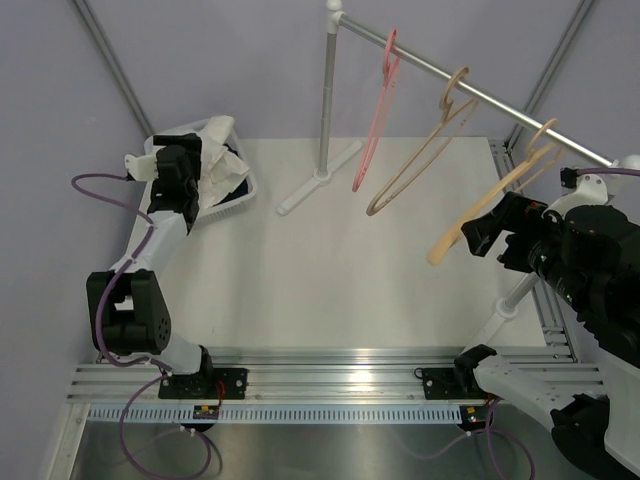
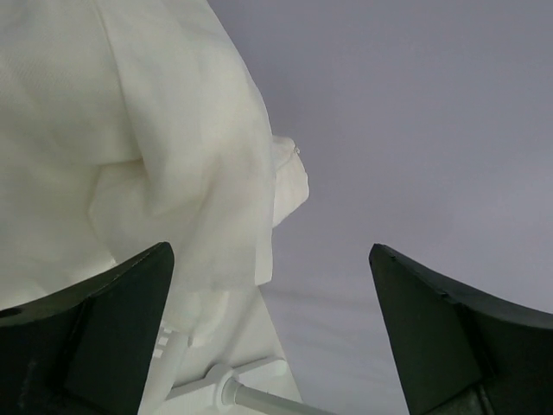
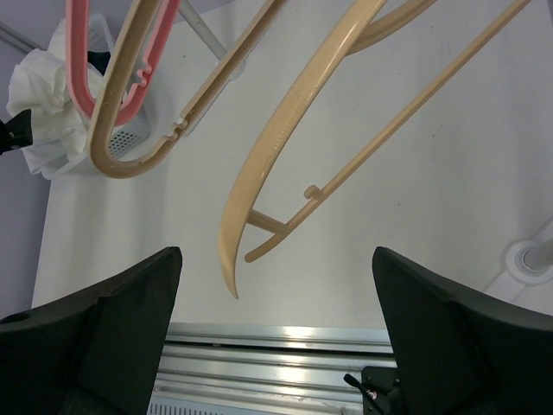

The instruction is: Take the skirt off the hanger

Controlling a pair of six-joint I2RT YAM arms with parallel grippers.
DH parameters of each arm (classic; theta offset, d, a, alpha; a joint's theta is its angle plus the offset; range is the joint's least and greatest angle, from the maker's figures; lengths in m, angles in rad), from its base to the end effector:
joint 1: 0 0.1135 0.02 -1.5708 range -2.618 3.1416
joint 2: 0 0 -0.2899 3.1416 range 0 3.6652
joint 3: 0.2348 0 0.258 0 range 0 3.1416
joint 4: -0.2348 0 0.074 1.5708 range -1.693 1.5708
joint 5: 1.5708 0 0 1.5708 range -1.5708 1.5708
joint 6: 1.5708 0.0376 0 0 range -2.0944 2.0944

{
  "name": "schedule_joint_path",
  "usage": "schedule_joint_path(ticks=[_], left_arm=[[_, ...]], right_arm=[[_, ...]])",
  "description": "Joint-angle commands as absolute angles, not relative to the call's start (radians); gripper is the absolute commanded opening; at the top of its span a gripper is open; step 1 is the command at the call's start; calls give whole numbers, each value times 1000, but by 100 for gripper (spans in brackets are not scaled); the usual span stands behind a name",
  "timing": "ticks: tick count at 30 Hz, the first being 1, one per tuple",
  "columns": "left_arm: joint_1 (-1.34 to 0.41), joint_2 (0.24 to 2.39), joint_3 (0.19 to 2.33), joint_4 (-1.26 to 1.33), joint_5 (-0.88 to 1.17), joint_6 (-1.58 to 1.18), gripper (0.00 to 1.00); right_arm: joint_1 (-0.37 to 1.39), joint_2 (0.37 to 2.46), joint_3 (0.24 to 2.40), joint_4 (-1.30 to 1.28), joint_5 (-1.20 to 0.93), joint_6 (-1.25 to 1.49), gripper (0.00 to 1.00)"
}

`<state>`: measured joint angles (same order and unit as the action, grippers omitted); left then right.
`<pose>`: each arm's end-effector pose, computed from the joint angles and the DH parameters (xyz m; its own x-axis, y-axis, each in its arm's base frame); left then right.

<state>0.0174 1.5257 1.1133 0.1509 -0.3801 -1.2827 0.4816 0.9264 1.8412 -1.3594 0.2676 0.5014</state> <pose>0.3658 0.0203 0.3294 0.2856 -0.8855 -0.3664 -0.3542 0.2577 -0.8989 0.0497 0.0148 0.5333 -0.4473 0.2893 -0.8463 -0.0230 0.9422 0.3342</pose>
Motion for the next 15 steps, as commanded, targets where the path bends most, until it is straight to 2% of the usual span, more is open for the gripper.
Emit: schedule_joint_path(ticks=[1, 10, 15], left_arm=[[6, 1431, 1071, 120, -332, -1318, 99], [-147, 1373, 1218, -185, -170, -1171, 99], [-366, 1327, 1269, -282, -143, -1098, 99]], right_arm=[[482, 907, 1829, -1431, 255, 531, 100], [482, 835, 1688, -1428, 167, 604, 99], [482, 758, 1556, -1404, 135, 644, 99]])
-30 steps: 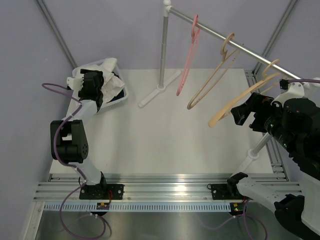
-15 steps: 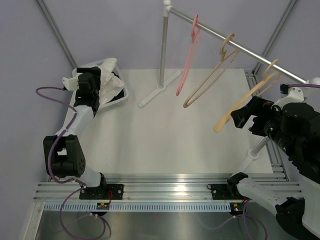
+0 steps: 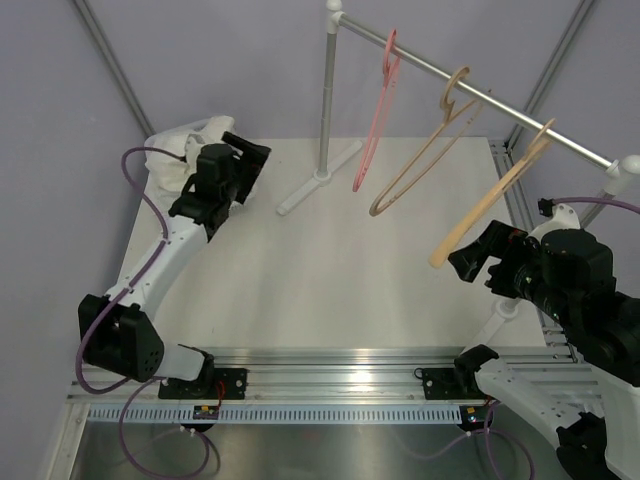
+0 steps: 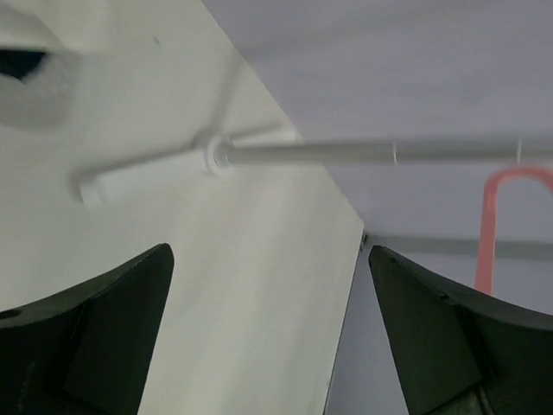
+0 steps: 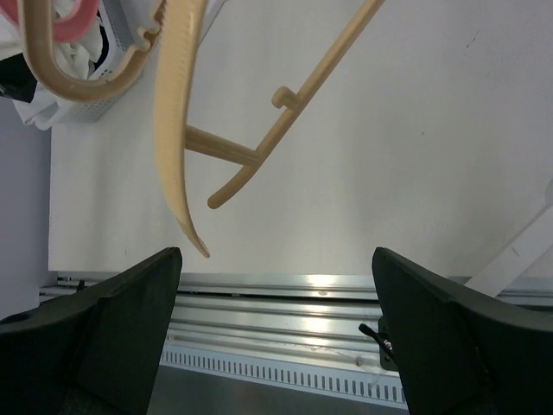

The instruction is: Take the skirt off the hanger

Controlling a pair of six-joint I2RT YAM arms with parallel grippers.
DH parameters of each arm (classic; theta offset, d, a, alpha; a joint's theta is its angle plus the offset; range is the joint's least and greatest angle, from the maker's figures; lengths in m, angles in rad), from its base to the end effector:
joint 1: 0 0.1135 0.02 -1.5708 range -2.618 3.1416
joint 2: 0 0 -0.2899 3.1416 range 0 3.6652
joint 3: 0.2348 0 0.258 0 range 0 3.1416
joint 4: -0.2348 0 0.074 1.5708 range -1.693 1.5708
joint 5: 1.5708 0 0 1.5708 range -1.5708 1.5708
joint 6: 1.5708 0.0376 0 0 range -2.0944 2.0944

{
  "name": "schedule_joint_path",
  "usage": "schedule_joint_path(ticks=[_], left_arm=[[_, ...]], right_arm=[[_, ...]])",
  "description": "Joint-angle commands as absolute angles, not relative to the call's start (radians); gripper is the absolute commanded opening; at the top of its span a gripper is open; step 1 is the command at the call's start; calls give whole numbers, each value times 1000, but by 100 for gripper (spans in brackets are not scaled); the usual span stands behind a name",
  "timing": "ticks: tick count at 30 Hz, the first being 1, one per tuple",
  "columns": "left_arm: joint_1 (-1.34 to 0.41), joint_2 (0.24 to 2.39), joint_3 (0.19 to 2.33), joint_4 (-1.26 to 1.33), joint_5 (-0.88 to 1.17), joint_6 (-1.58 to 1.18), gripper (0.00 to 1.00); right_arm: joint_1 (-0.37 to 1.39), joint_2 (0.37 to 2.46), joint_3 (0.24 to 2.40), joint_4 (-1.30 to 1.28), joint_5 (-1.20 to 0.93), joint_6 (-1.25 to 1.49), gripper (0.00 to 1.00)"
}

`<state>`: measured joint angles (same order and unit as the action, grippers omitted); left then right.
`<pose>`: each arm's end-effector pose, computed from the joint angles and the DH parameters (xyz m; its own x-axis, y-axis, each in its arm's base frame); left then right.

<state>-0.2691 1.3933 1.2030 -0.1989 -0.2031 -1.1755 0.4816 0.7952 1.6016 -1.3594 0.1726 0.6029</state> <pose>0.3193 -0.0802 0.3683 -0.2152 -0.8783 -0.4269 -0.3066 0.4758 -0.8244 0.0401 0.0137 0.4848 -0.5687 0.3331 -0.7521 -0.0052 0.9129 0.4082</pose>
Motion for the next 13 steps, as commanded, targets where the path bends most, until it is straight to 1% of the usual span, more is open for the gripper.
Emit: schedule_joint_path(ticks=[1, 2, 7, 9, 13], left_arm=[[-391, 1316, 1267, -317, -132, -1089, 99], [-434, 1286, 1263, -336, -126, -1083, 99], [-529, 1160, 1142, -344, 24, -1059, 99], [-548, 1100, 1118, -380, 49, -1032, 99], [-549, 999, 1023, -384, 181, -1029, 99]], right_arm=[[483, 747, 1537, -1396, 130, 649, 99], [483, 741, 1501, -1391, 121, 661, 99], [482, 689, 1398, -1370, 95, 701, 99], [482, 658, 1341, -1355, 87, 718, 100], [482, 601, 1267, -1313, 72, 738, 100]])
